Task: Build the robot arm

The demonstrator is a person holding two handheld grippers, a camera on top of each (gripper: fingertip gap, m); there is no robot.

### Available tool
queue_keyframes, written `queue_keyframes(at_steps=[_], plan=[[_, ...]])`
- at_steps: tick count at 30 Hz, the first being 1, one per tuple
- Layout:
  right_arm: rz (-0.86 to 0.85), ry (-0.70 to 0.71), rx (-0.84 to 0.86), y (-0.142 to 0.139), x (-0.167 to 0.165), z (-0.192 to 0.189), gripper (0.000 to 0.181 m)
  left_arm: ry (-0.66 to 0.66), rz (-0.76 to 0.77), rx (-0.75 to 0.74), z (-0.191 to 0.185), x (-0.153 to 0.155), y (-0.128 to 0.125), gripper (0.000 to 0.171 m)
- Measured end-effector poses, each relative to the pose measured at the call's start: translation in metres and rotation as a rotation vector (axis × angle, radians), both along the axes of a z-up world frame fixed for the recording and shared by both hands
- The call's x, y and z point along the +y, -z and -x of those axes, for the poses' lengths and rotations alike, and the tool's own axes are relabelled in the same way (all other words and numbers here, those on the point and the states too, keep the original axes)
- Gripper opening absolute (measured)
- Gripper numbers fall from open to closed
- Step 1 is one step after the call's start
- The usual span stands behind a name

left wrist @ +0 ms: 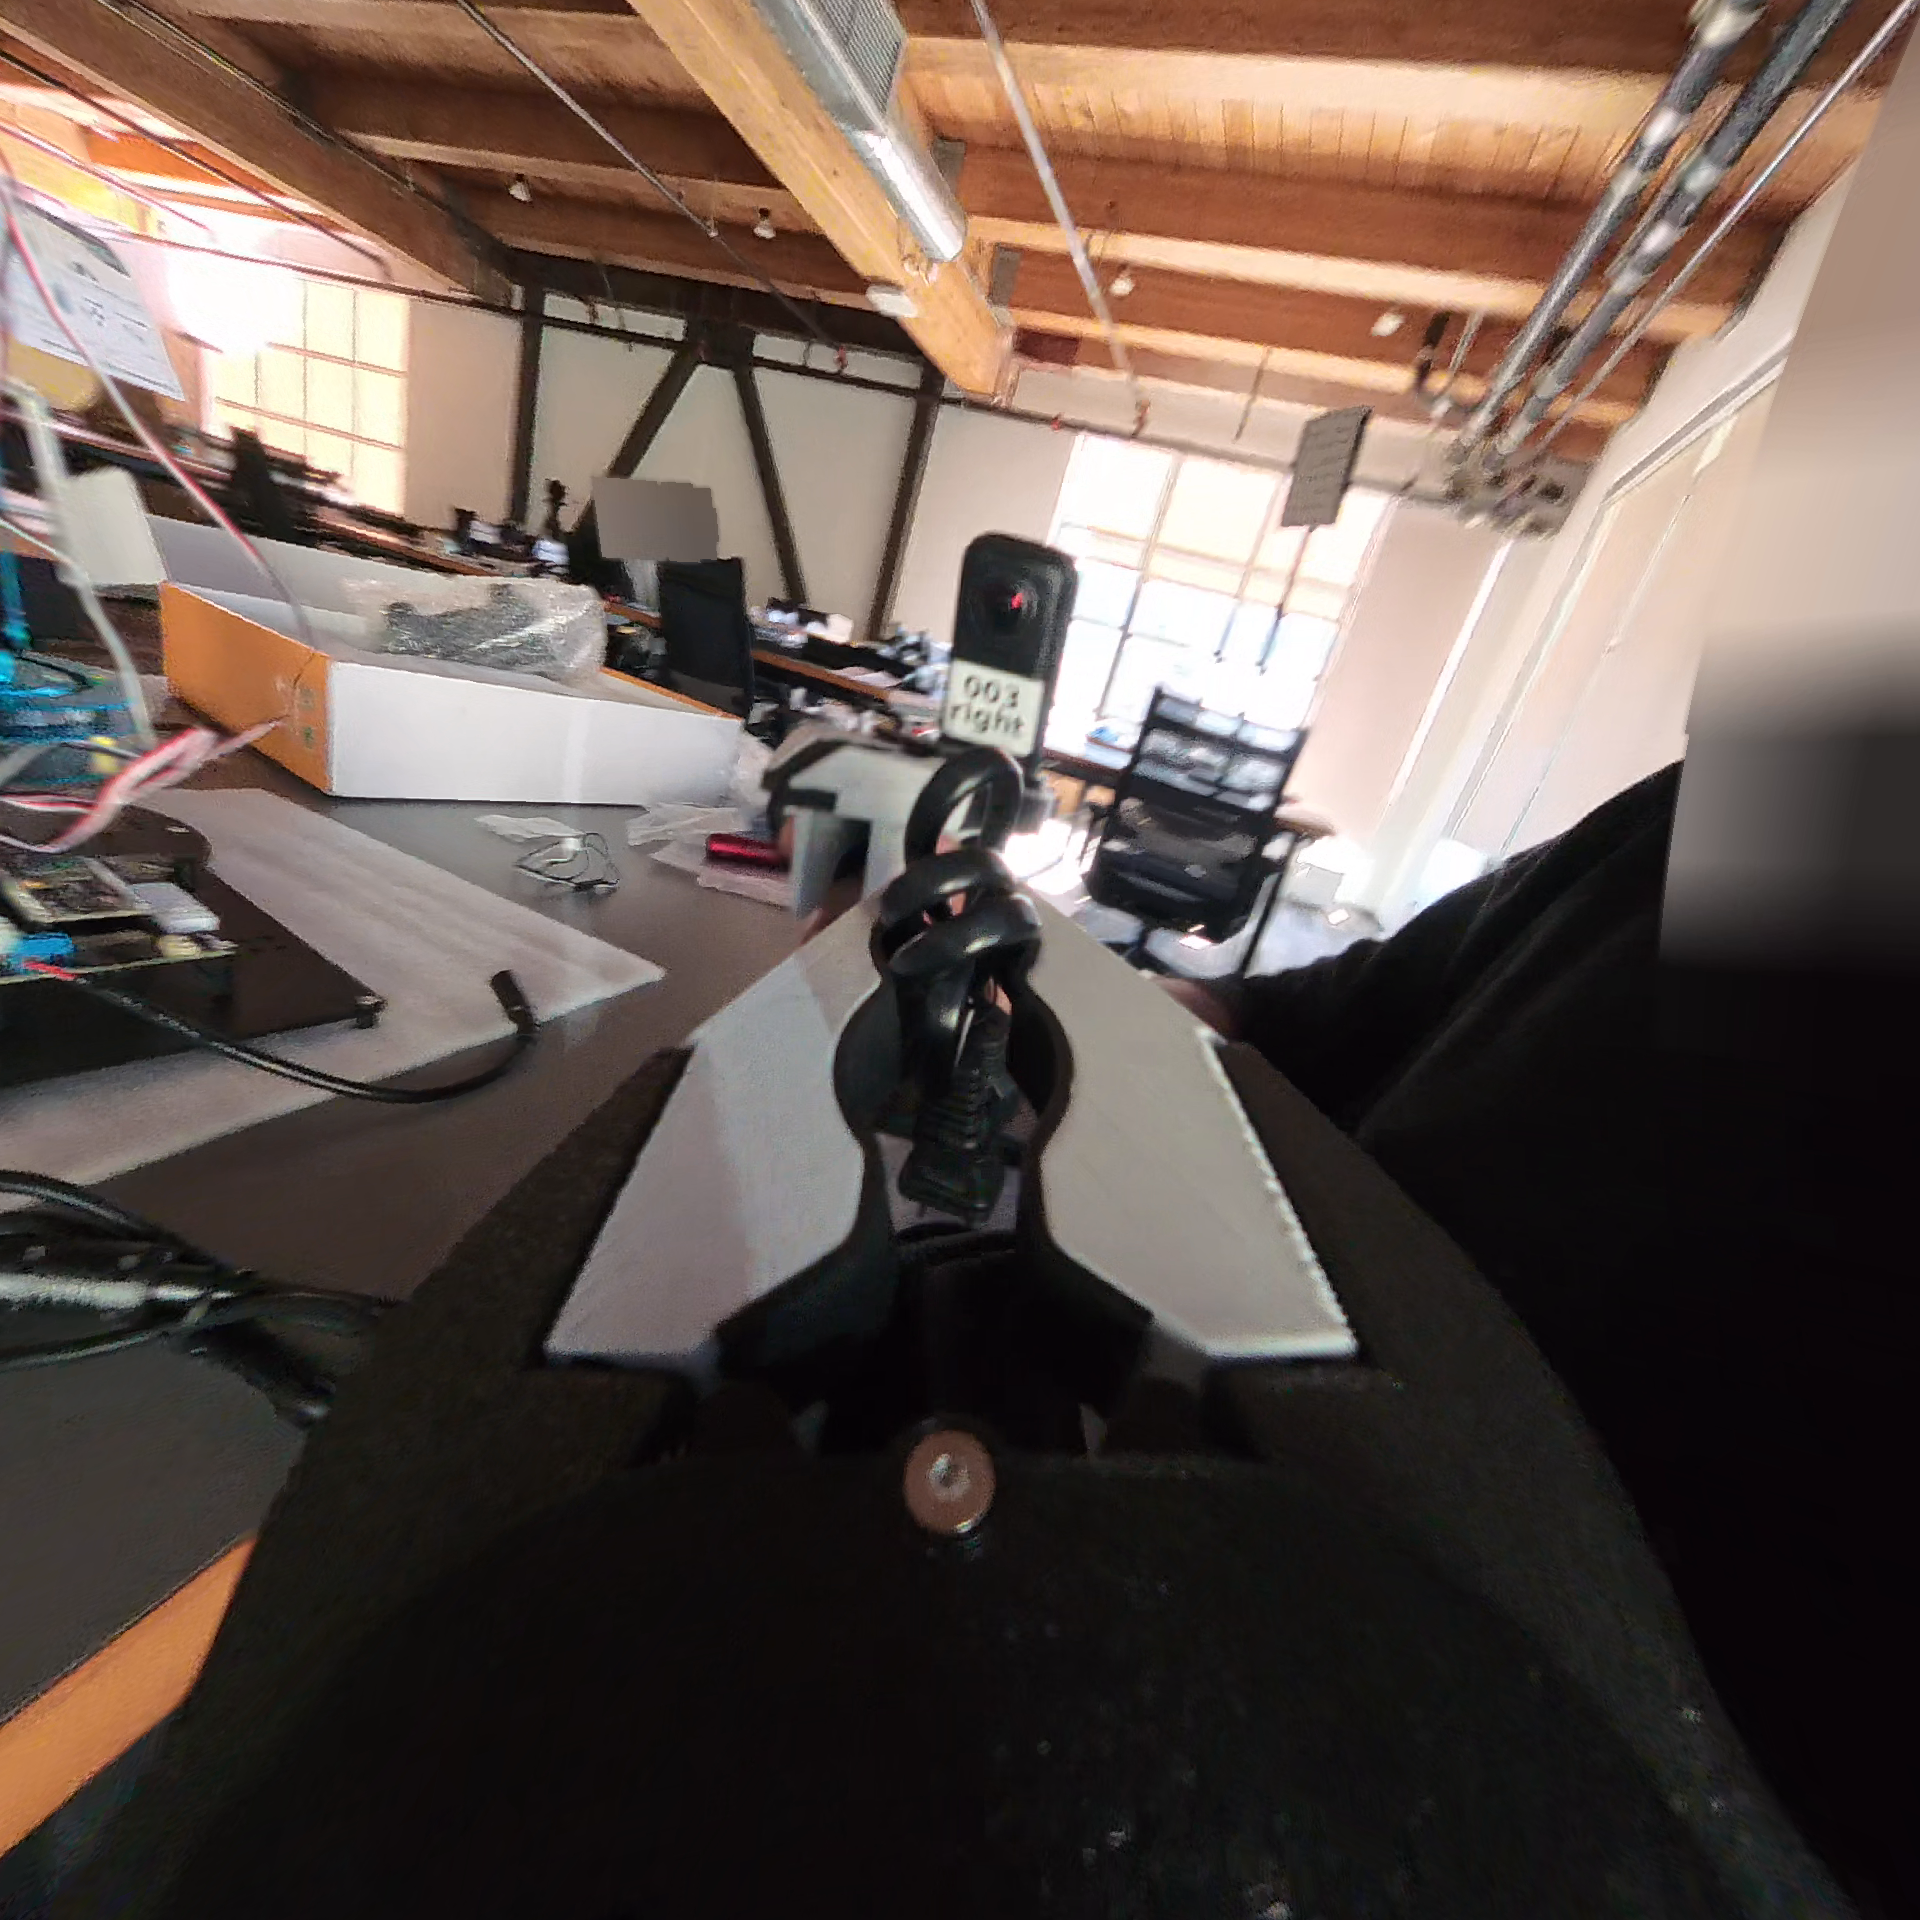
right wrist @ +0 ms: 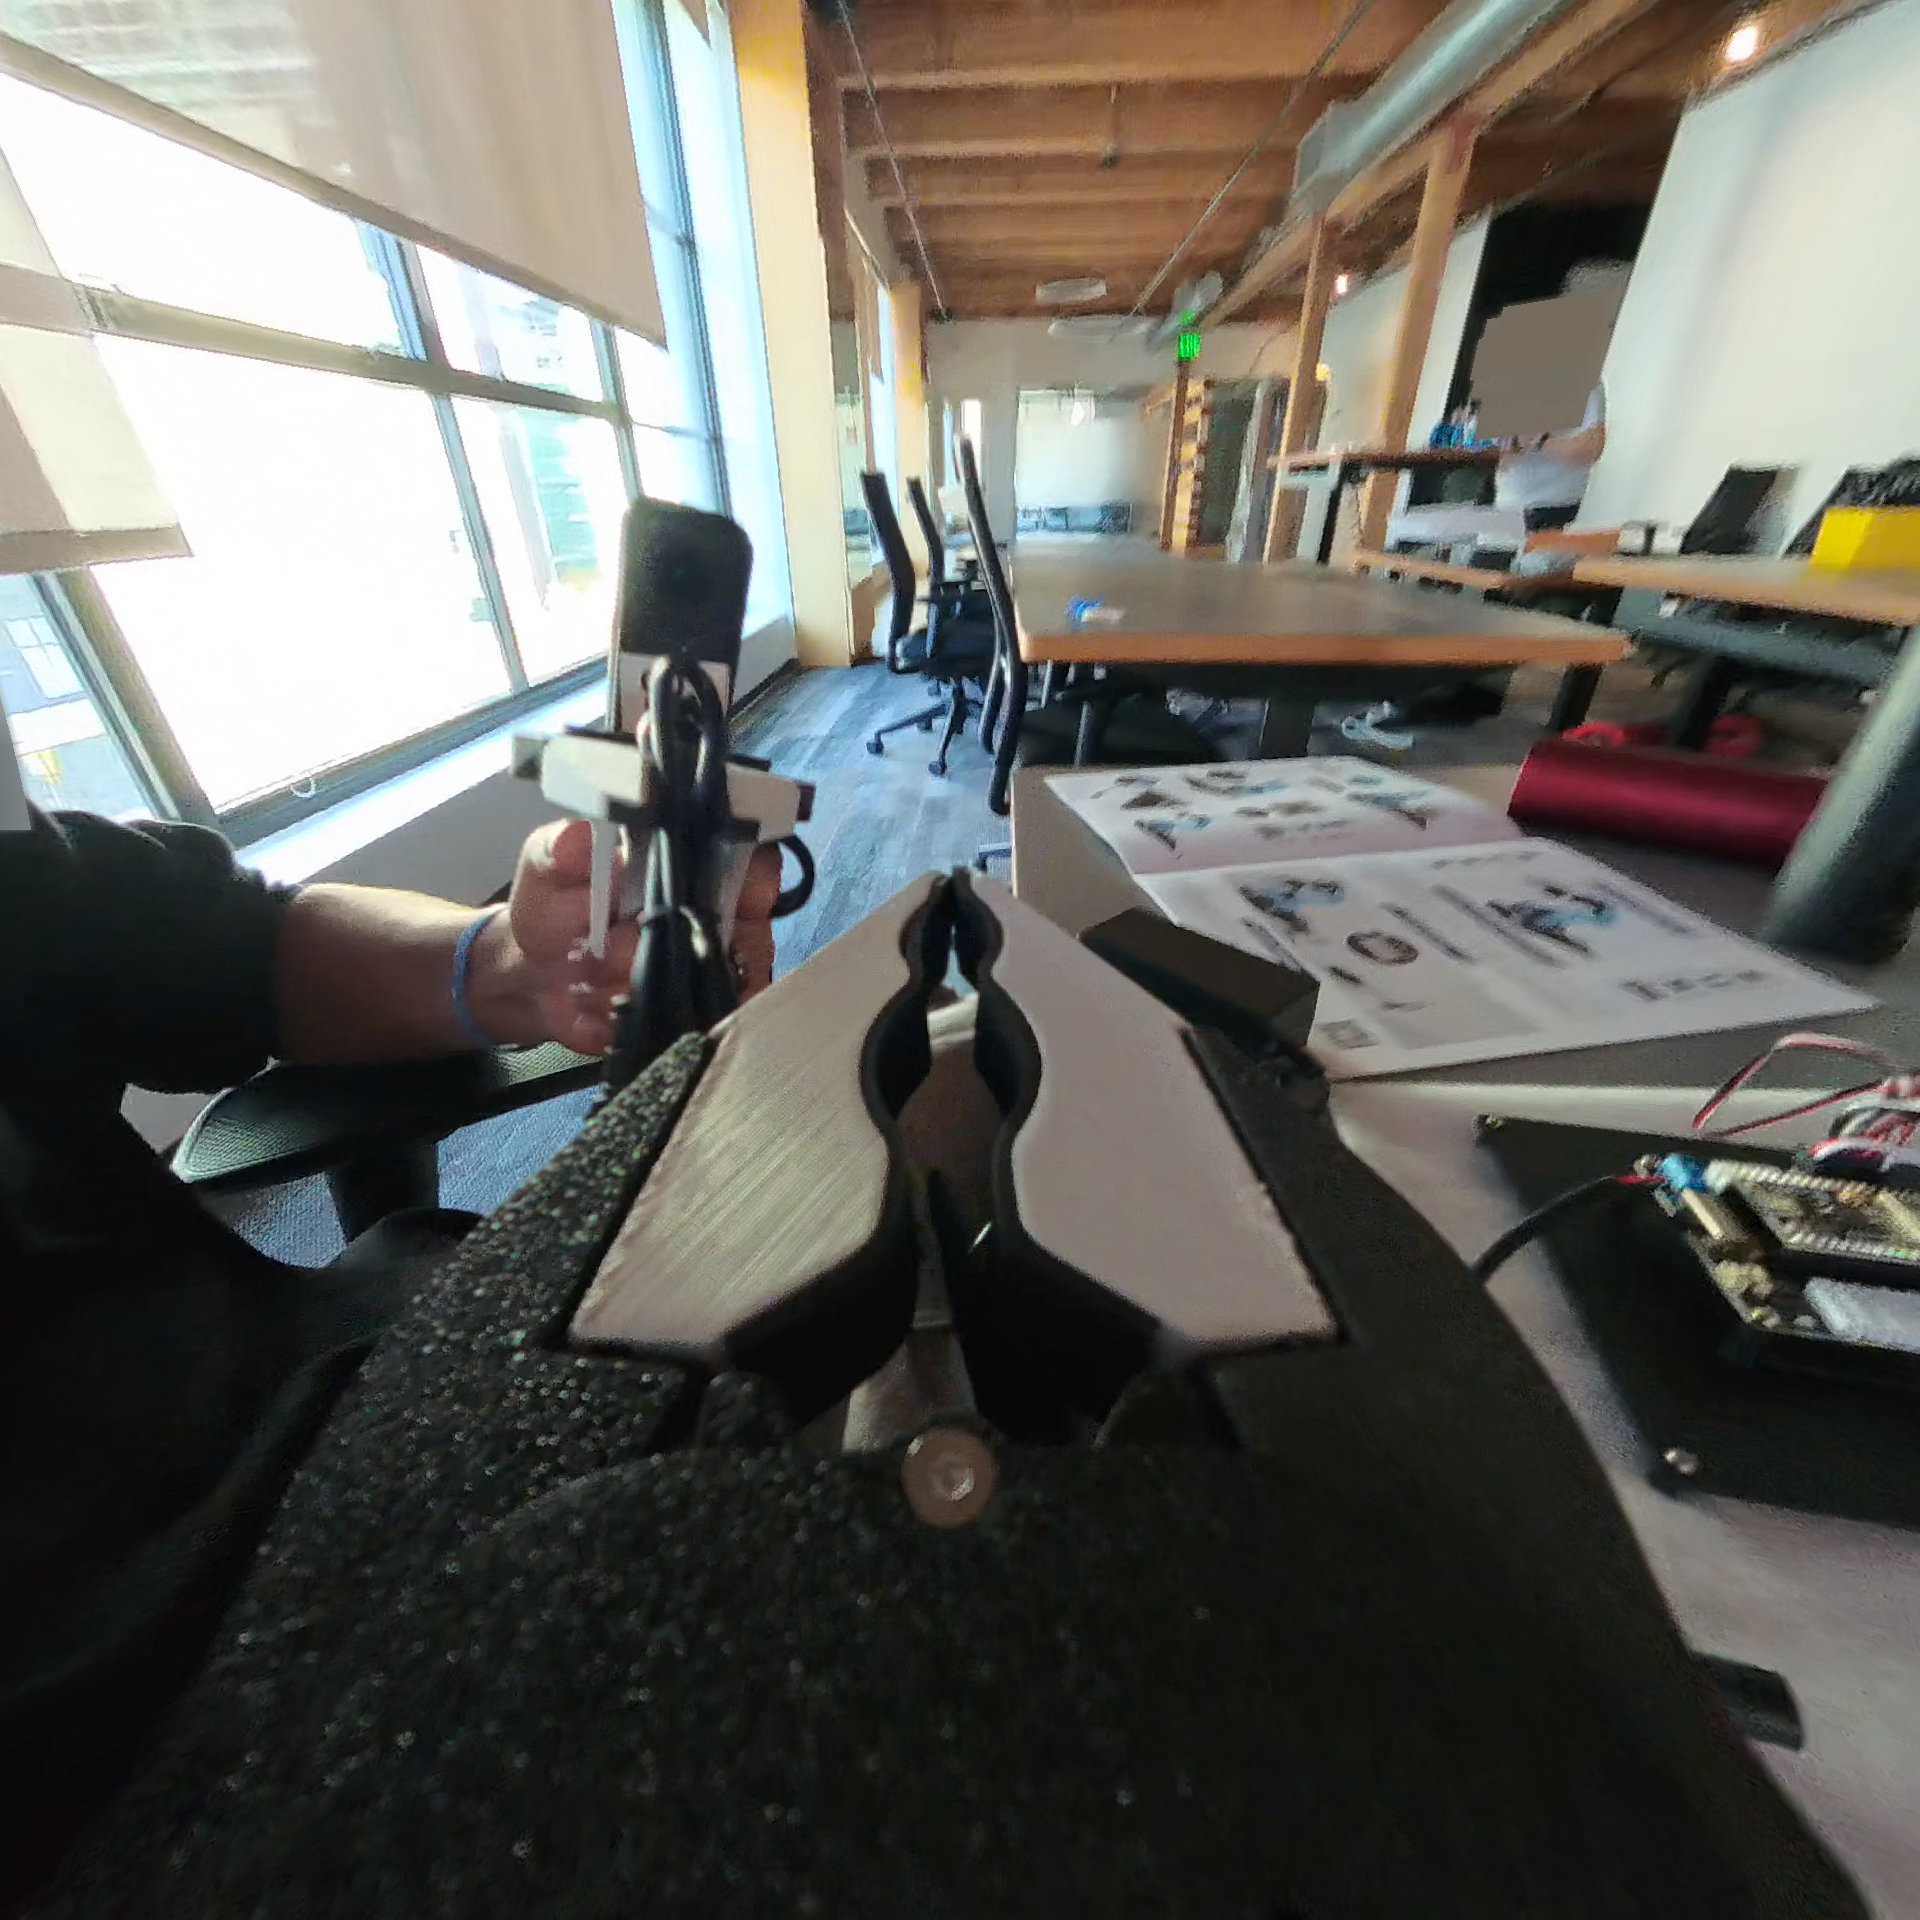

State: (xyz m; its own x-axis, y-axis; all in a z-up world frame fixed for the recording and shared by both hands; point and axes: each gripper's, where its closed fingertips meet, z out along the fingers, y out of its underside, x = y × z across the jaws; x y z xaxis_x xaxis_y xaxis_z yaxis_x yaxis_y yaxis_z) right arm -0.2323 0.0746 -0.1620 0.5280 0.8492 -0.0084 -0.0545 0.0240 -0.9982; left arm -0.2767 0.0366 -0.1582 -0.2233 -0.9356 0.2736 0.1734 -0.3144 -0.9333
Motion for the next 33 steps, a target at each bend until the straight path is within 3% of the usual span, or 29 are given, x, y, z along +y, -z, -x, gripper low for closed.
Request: queue_keyframes(at_steps=[2, 6, 8, 9, 25, 33], plan=[[0.014, -0.040, -0.015, -0.002, -0.004, -0.002, 0.000, -0.054, -0.069, 0.023, -0.002, 0.002, 0.002, 0.011], [0.166, -0.253, 0.008, 0.003, -0.024, 0.003, 0.001, -0.085, -0.101, 0.018, 0.001, 0.006, 0.001, 0.011], [0.240, -0.317, 0.019, 0.006, -0.029, 0.004, 0.023, -0.118, -0.149, 0.036, 0.001, 0.007, 0.002, 0.012], [0.234, -0.341, 0.011, 0.007, -0.033, 0.004, 0.019, -0.123, -0.163, 0.040, 0.001, 0.006, 0.002, 0.012], [0.172, -0.273, -0.067, 0.013, -0.029, 0.011, 0.000, -0.106, -0.165, 0.051, -0.001, 0.004, 0.005, 0.012], [0.110, -0.258, -0.080, 0.005, -0.035, 0.017, 0.000, -0.130, -0.269, 0.133, -0.010, 0.000, 0.021, 0.011]])
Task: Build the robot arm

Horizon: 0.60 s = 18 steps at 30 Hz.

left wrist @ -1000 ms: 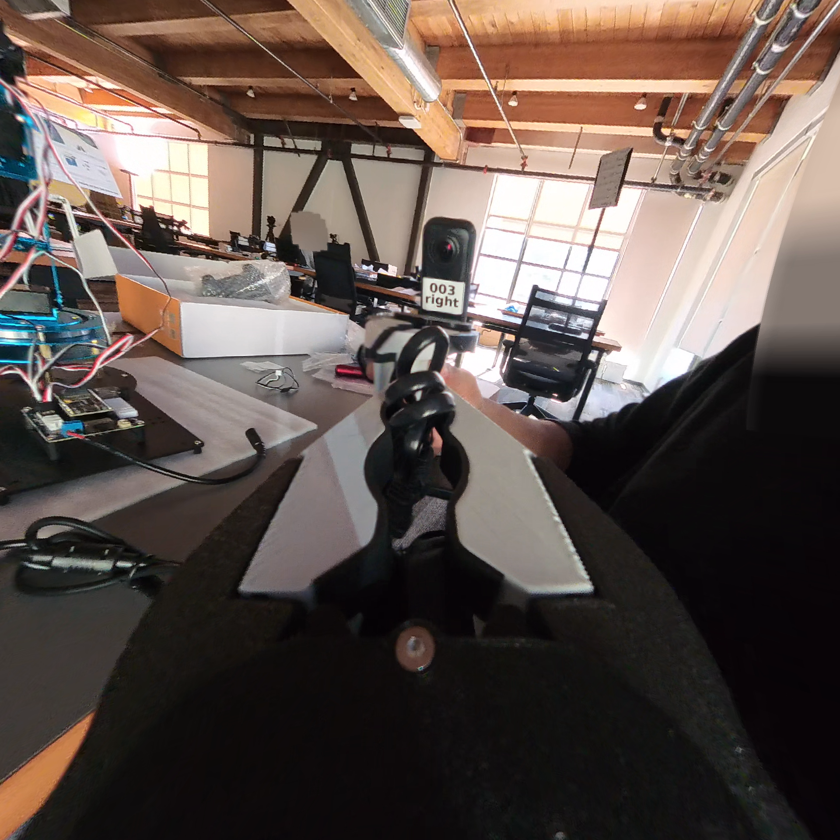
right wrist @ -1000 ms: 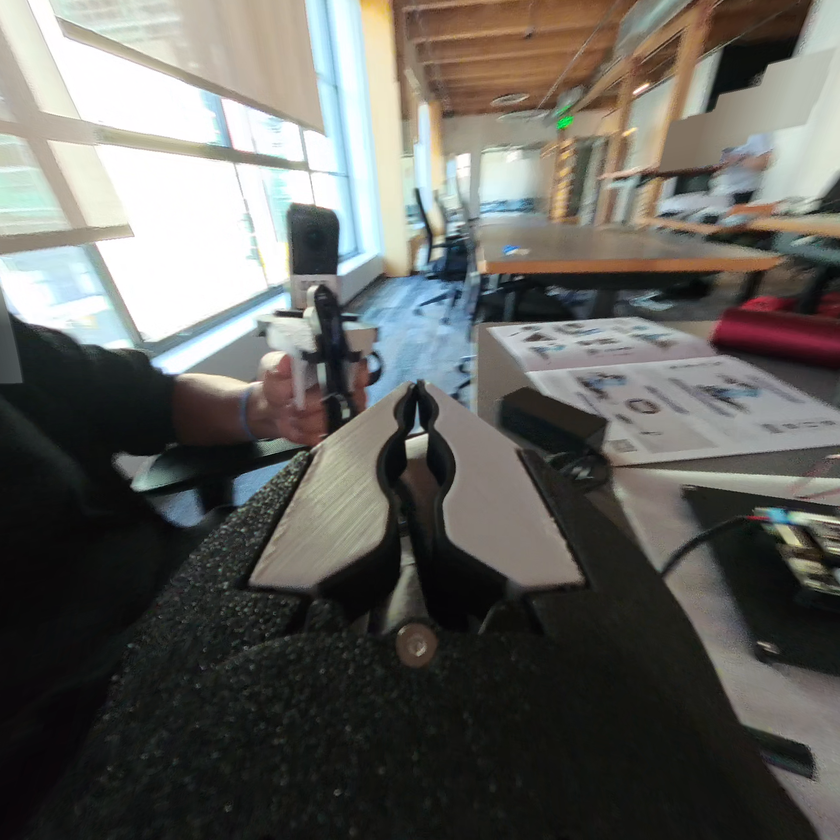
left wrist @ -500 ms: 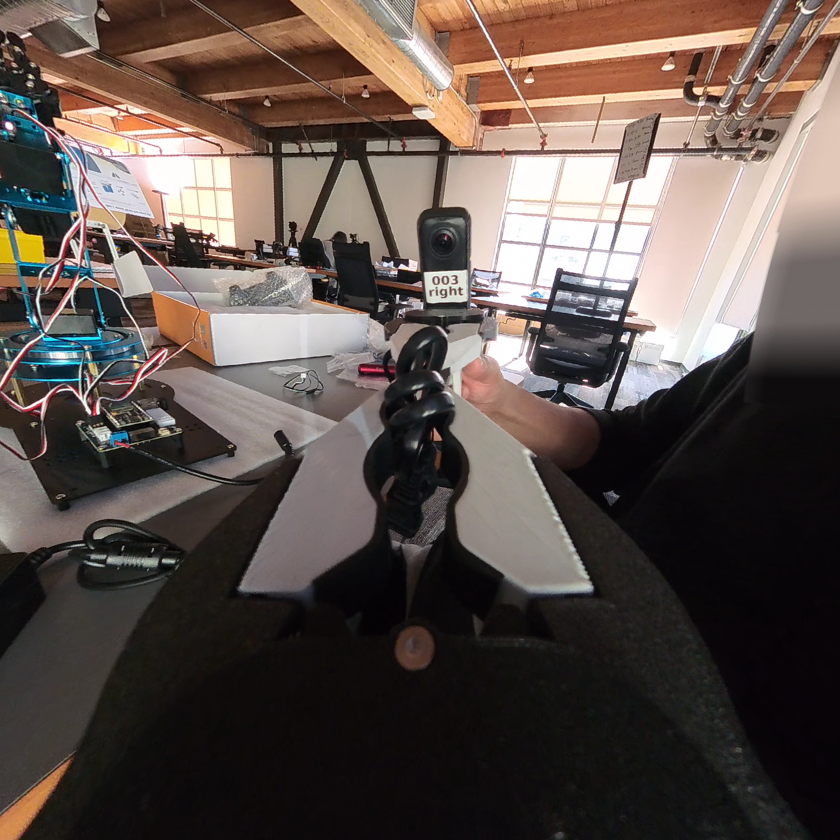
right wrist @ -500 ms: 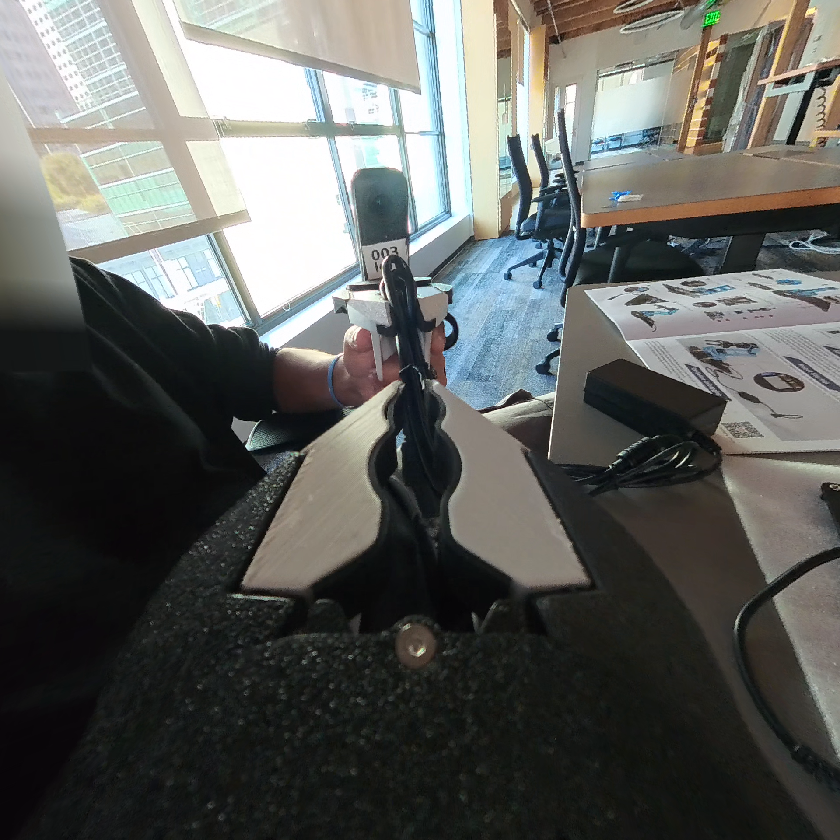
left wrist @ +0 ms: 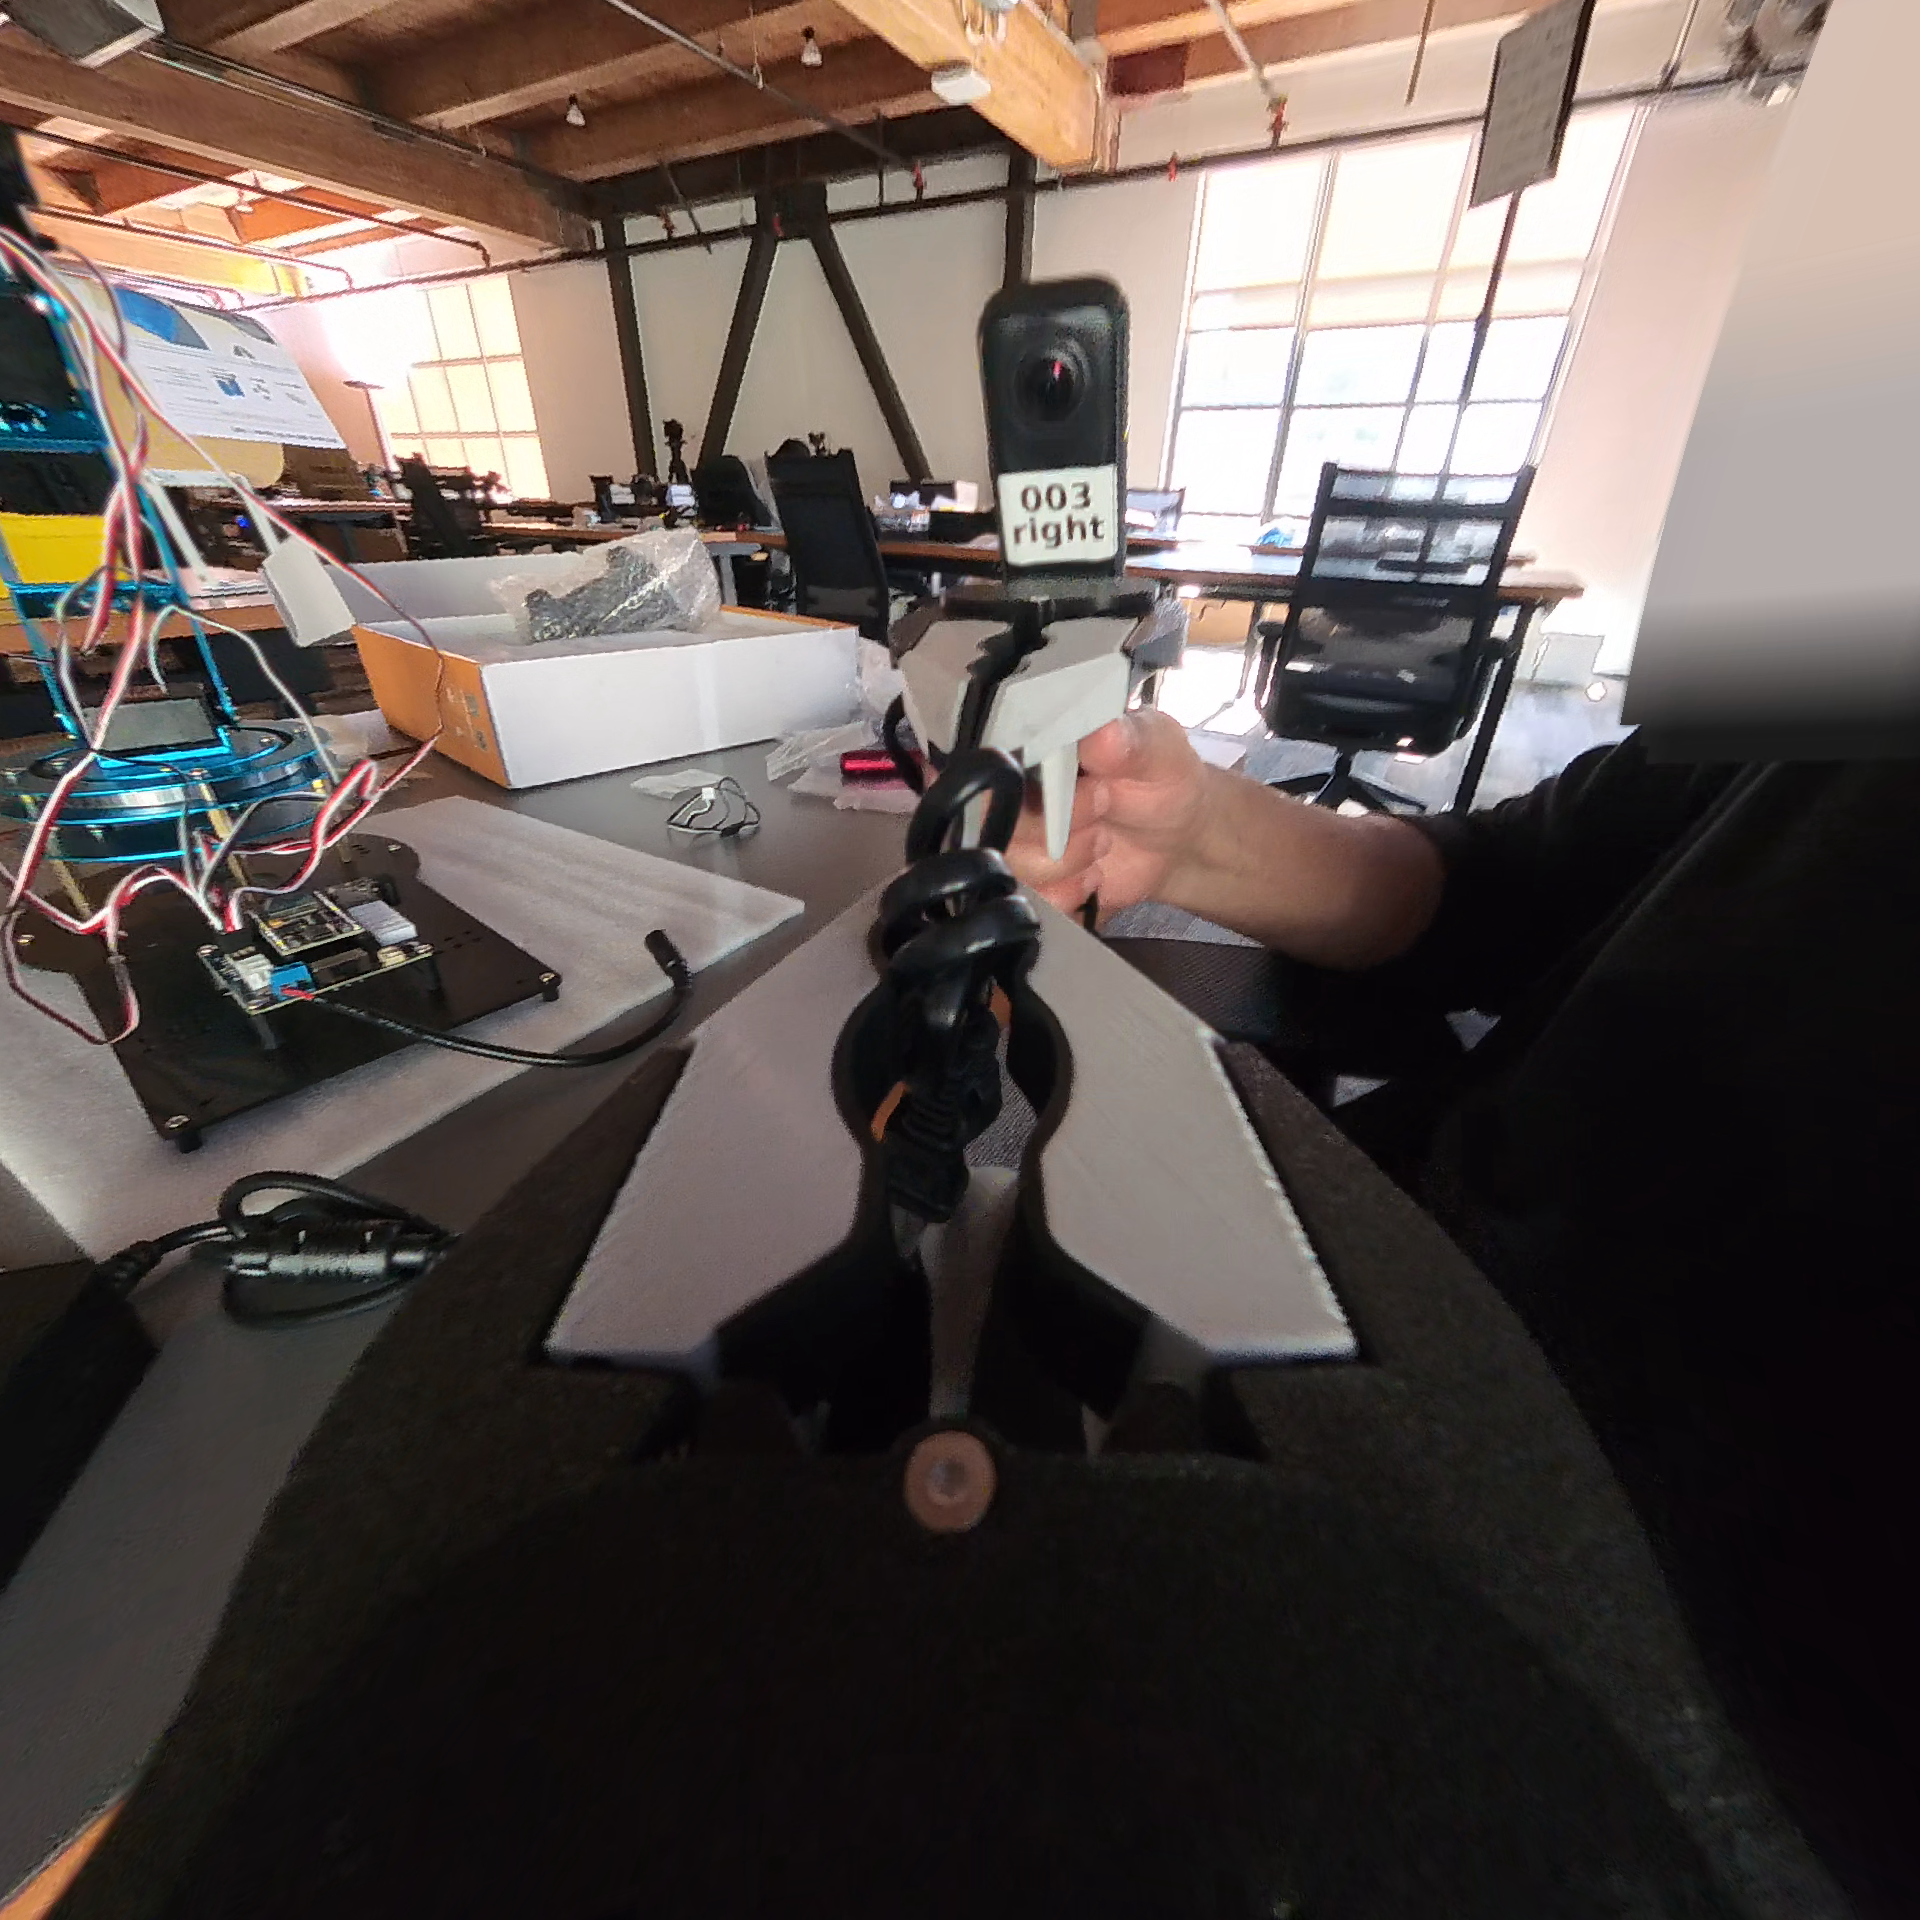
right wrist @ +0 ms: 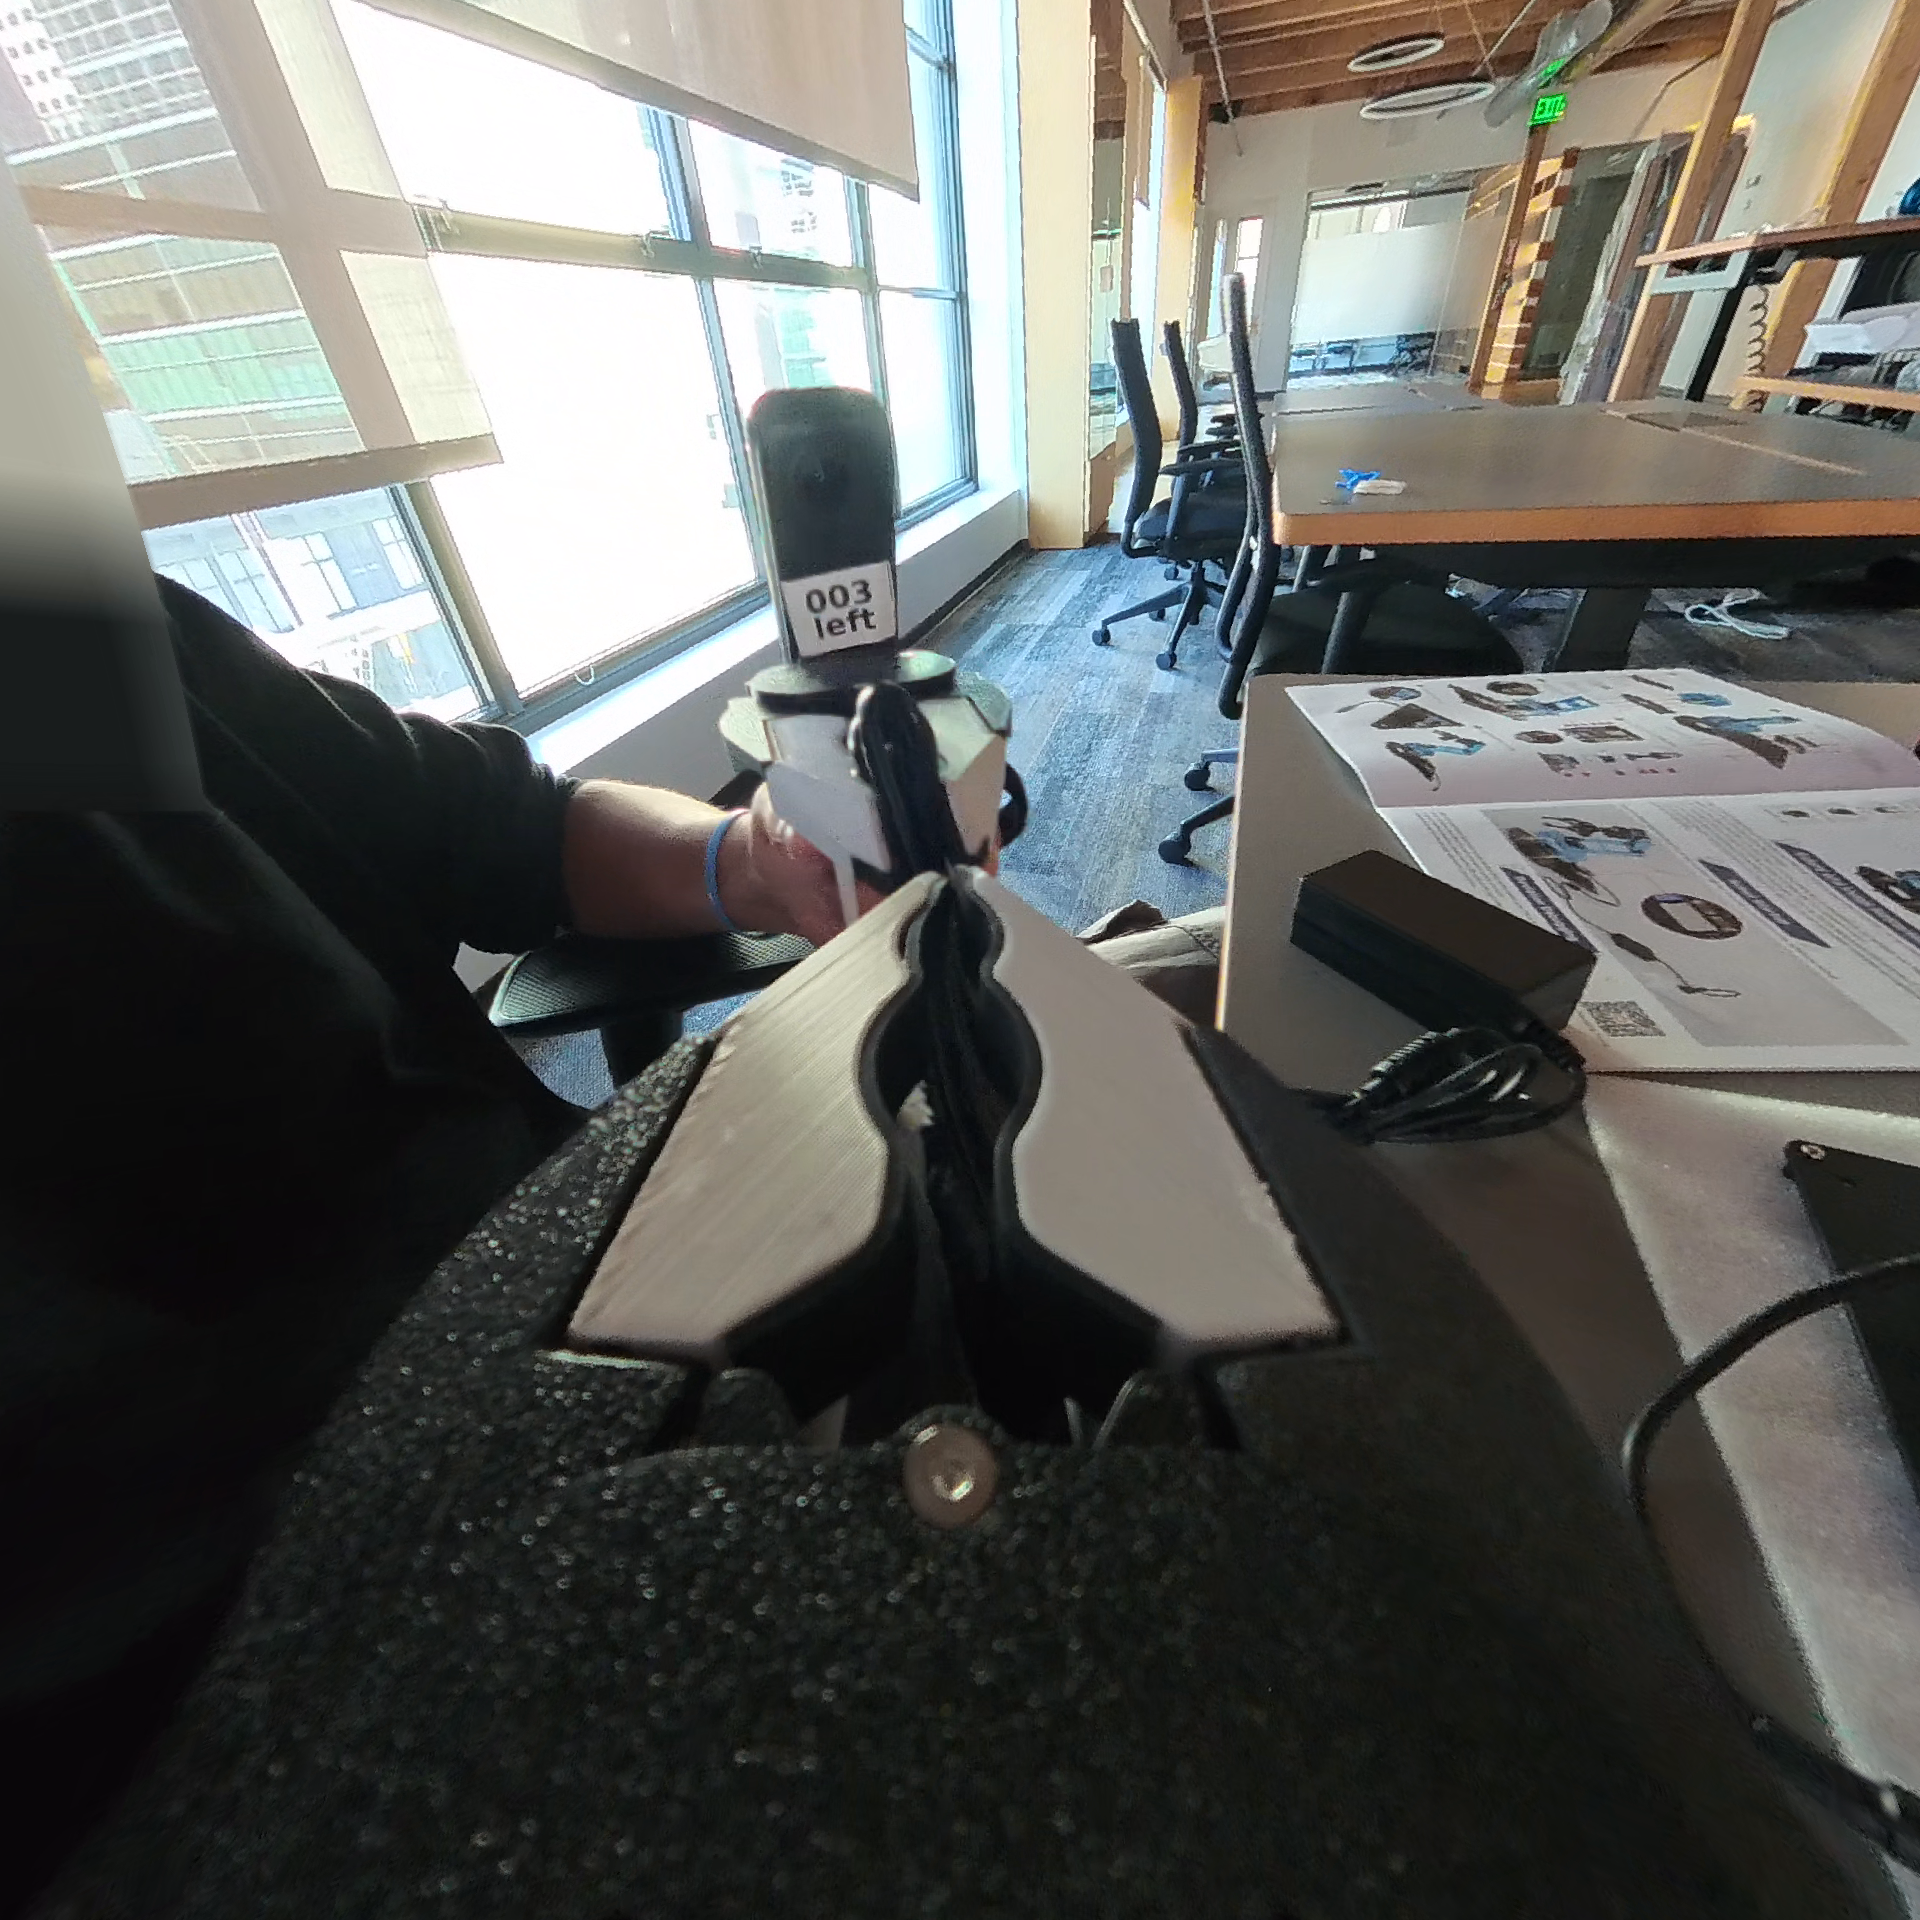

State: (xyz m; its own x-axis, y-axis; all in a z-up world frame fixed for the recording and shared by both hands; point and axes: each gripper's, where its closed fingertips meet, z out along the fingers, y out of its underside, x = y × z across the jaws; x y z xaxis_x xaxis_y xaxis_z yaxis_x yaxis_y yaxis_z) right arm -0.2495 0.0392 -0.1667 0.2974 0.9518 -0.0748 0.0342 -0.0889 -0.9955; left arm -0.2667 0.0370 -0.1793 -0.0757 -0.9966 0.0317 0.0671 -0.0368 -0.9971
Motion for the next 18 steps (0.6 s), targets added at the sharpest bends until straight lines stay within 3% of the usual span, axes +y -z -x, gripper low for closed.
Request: queue_keyframes(at_steps=[9, 18], plan=[[0.003, 0.061, -0.015, 0.006, 0.011, 0.000, 0.000, 0.011, -0.034, 0.057, -0.005, -0.006, 0.008, 0.010], [-0.088, -0.012, -0.151, 0.020, -0.008, 0.015, 0.000, -0.183, -0.131, 0.095, 0.001, 0.022, 0.006, 0.012]])
